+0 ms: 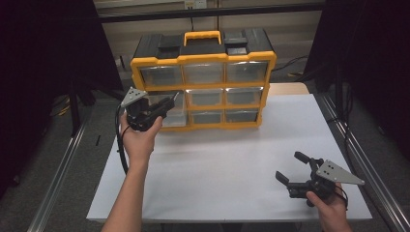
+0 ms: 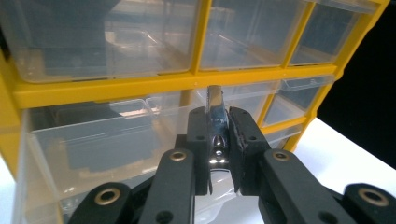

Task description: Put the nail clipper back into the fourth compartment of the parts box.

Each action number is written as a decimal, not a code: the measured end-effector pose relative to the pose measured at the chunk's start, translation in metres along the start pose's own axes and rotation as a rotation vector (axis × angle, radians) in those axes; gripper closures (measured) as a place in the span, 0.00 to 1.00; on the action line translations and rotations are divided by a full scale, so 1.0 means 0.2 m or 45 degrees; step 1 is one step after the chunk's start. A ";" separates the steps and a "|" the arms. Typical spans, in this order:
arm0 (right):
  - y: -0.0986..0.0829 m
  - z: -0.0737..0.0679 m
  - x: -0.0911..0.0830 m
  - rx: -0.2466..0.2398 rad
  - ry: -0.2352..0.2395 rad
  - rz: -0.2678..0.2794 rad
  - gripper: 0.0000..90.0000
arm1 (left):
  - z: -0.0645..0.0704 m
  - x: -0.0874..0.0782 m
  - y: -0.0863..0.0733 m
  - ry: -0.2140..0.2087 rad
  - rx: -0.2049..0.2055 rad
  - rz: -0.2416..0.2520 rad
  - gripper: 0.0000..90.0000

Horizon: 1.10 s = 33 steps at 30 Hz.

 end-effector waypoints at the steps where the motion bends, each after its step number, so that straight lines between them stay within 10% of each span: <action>1: 0.00 0.00 0.00 -0.006 0.002 0.001 0.03 | -0.01 0.00 0.00 0.006 0.002 -0.004 0.89; 33: 0.00 0.00 0.00 -0.002 0.001 0.002 0.03 | -0.08 0.00 -0.02 0.078 -0.005 -0.010 0.89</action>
Point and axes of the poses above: each handheld gripper's, and its own axes: x roughly forward along the jaws, y roughly out of its top, z roughly to its right, the point moved 8 cm from there along x, roughly forward along the jaws, and after that the axes turned 11 degrees about -y, right-handed, at the moved point
